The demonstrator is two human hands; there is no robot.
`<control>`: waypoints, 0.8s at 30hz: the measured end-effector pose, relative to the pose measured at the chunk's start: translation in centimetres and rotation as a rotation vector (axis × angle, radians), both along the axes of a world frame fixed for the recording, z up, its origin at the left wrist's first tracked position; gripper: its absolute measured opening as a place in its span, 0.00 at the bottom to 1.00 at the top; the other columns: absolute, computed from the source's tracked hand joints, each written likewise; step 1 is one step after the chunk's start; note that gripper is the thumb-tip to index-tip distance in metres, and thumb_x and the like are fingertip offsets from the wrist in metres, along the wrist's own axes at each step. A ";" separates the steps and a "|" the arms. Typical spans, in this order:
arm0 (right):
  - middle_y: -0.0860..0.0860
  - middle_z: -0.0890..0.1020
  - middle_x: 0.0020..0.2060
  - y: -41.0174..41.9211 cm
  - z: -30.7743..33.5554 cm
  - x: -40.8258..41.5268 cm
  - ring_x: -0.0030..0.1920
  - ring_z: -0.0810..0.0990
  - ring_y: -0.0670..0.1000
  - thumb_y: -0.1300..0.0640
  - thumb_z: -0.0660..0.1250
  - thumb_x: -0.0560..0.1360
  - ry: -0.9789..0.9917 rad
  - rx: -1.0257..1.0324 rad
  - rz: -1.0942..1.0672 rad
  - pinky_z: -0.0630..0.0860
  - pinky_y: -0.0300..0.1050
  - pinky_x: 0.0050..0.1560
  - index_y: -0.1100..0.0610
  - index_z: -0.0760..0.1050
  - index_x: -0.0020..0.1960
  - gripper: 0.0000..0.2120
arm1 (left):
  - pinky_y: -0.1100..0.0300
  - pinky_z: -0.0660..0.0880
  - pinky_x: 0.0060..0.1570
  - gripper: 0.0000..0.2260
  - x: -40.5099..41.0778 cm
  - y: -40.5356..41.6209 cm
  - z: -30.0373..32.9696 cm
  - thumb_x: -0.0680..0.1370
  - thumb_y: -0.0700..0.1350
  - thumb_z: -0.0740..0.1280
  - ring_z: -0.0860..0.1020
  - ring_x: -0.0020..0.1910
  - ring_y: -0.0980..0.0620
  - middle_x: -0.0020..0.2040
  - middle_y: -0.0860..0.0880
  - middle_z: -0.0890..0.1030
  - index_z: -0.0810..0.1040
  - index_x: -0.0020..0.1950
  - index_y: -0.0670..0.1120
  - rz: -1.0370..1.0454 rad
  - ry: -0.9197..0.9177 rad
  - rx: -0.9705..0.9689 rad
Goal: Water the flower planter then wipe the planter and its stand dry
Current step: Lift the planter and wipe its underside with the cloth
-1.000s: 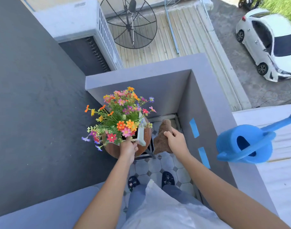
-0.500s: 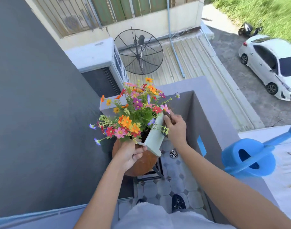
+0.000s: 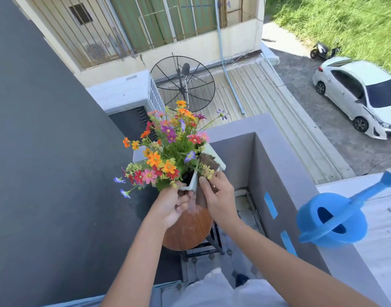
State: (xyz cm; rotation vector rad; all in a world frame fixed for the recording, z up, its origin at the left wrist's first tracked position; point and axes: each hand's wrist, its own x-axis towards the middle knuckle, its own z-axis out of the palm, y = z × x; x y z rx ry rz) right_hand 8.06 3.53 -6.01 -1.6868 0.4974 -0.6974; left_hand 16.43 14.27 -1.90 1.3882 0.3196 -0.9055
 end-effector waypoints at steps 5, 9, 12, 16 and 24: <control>0.47 0.73 0.39 -5.3 0.5 4.0 0.39 0.75 0.40 0.61 0.66 0.80 0.007 0.047 -0.170 0.71 0.41 0.46 0.59 0.83 0.58 0.10 | 0.66 0.55 0.18 0.12 -1.5 -0.2 1.1 0.84 0.35 0.52 0.60 0.20 0.57 0.29 0.44 0.75 0.72 0.46 0.40 -0.002 -0.047 -0.032; 0.50 0.72 0.42 -7.4 -0.8 4.1 0.39 0.73 0.40 0.61 0.66 0.80 0.047 -0.008 -0.247 0.69 0.32 0.46 0.63 0.78 0.65 0.15 | 0.67 0.57 0.18 0.13 -2.0 -0.5 1.8 0.85 0.36 0.52 0.60 0.19 0.57 0.32 0.43 0.72 0.71 0.44 0.41 0.021 -0.071 -0.062; 0.52 0.73 0.45 -6.4 -3.1 2.2 0.39 0.73 0.45 0.62 0.66 0.80 0.103 -0.015 -0.260 0.69 0.37 0.48 0.61 0.75 0.69 0.17 | 0.67 0.57 0.17 0.14 -2.0 -0.6 2.3 0.83 0.34 0.52 0.61 0.18 0.58 0.31 0.43 0.72 0.71 0.41 0.42 0.058 -0.064 -0.095; 0.50 0.73 0.44 -5.4 -2.7 2.3 0.40 0.73 0.42 0.63 0.67 0.79 0.074 0.001 -0.249 0.70 0.31 0.48 0.62 0.76 0.68 0.17 | 0.67 0.58 0.17 0.14 -1.8 -0.6 2.1 0.82 0.33 0.53 0.61 0.18 0.57 0.33 0.42 0.72 0.69 0.39 0.43 0.071 -0.036 -0.124; 0.57 0.80 0.47 -1.6 -0.1 1.4 0.45 0.79 0.51 0.64 0.68 0.78 -0.056 -0.056 -0.038 0.73 0.39 0.45 0.62 0.83 0.54 0.07 | 0.65 0.60 0.16 0.10 -1.2 -0.7 -0.1 0.84 0.36 0.52 0.64 0.18 0.57 0.29 0.45 0.76 0.71 0.47 0.41 0.102 -0.017 -0.081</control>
